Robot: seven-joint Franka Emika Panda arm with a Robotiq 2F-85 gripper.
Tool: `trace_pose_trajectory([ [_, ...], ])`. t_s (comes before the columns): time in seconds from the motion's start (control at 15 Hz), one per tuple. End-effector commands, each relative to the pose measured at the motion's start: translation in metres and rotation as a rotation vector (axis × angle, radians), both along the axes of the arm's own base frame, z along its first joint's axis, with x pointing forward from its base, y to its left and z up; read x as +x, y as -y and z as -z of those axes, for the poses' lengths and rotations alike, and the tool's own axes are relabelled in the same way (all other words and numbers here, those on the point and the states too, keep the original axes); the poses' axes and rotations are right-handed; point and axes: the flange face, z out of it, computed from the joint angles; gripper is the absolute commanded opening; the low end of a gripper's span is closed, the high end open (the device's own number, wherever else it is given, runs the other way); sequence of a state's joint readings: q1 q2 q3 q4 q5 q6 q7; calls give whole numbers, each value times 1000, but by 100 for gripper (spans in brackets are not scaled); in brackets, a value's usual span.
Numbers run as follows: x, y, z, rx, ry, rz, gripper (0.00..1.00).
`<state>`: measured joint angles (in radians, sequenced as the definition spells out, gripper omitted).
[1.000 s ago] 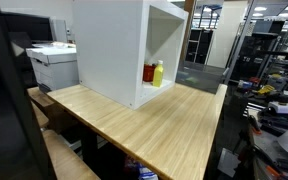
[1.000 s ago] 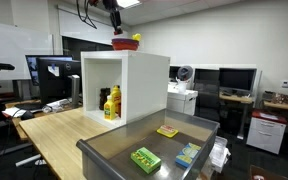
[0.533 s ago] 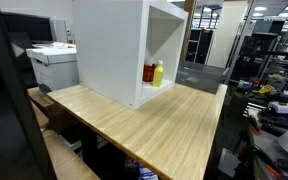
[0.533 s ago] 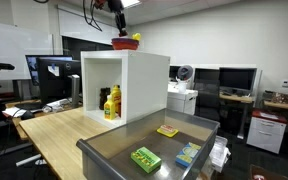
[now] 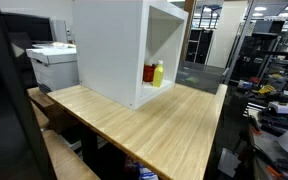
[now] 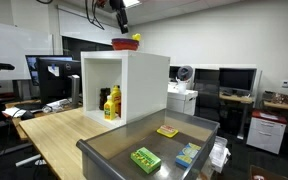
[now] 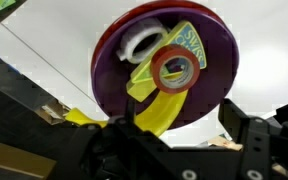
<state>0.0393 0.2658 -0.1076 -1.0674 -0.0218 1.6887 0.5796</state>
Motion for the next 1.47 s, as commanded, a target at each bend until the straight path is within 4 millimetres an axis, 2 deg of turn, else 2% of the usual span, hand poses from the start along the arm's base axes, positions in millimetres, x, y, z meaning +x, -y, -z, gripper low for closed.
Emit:
trace_pose_trajectory([
  [0.0, -6, 7, -12, 1, -6, 30, 100],
  [0.6, -38, 36, -29, -37, -28, 37, 100],
  [0.87, -56, 54, -27, -50, -40, 10, 100],
  [1.07, -72, 72, -17, -59, -62, -22, 100],
  [1.13, -85, 84, -8, -61, -78, -45, 100],
  [1.4, -106, 106, 15, -70, -85, -93, 100],
])
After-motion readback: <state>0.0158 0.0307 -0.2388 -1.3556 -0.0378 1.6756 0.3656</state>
